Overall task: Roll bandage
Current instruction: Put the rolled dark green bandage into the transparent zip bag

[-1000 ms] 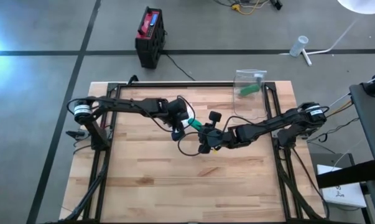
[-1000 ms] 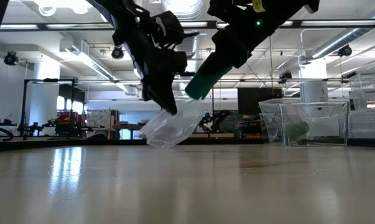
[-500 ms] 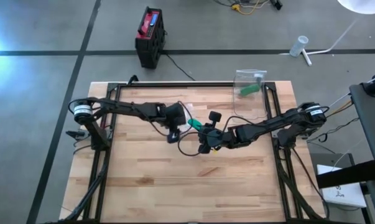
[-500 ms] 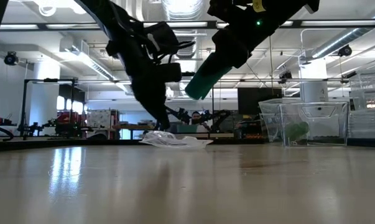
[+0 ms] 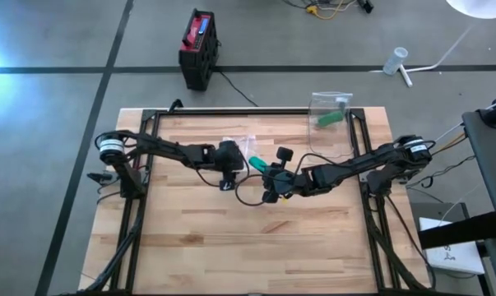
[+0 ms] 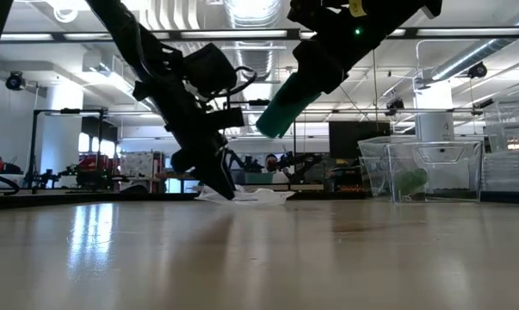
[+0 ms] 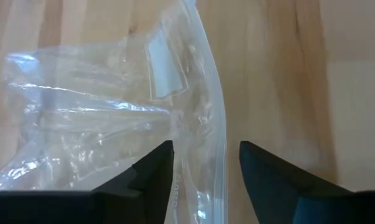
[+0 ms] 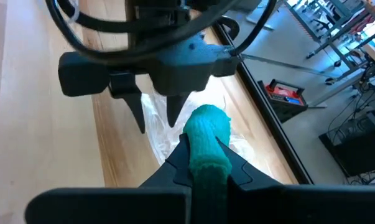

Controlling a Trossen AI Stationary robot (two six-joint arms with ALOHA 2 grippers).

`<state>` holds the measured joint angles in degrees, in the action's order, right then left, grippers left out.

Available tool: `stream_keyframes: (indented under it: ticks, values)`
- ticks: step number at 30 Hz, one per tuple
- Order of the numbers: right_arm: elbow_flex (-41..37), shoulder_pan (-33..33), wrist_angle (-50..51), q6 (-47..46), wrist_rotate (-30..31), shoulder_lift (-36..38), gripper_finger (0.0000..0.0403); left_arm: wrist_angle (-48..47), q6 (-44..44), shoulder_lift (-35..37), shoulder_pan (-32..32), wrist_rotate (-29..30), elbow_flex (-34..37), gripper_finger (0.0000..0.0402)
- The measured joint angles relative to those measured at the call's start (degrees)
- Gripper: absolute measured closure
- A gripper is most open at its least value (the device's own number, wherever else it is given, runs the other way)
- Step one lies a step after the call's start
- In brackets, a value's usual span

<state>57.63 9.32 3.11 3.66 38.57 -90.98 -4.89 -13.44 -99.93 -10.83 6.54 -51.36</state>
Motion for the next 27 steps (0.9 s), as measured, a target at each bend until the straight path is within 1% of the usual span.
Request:
stream_keyframes:
  ticks: [3, 5, 8, 14, 16, 19, 24, 27]
  values:
    - [0.00, 0.00, 0.00, -0.01, 0.00, 0.00, 0.0389, -0.12, -2.12, -0.85, -0.17, 1.67, 0.24, 0.0243]
    - [0.00, 0.00, -0.02, -0.10, 0.00, 0.00, 0.0389, 0.54, -2.14, -1.53, -0.35, 3.16, 0.00, 0.0256]
    - [0.00, 0.01, -0.02, -0.11, 0.00, 0.00, 0.0389, 2.26, -1.00, -2.76, -0.75, 3.45, -0.26, 0.0286]
    - [0.00, 0.02, 0.51, -0.09, 0.00, 0.00, 0.0390, 3.79, 3.27, -3.53, -1.07, 3.42, -1.07, 0.0387]
    - [0.00, 0.00, 2.14, -0.09, 0.00, 0.04, 0.0390, 3.51, 5.73, -3.19, -1.11, 3.14, -1.33, 0.0392]
    - [0.00, 0.02, 4.39, -0.11, 0.00, 0.04, 0.0390, 3.57, 9.58, -1.59, -1.15, 0.47, -1.51, 0.0396]
    - [-0.17, 0.02, 4.80, 2.05, 0.04, 0.04, 0.0390, 3.88, 18.02, 1.50, -1.22, -7.89, -1.53, 0.0400]
    - [-0.45, 0.02, 4.72, 4.64, 0.29, 0.04, 0.0390, 3.96, 22.16, 2.92, -1.09, -9.51, -1.53, 0.0400]
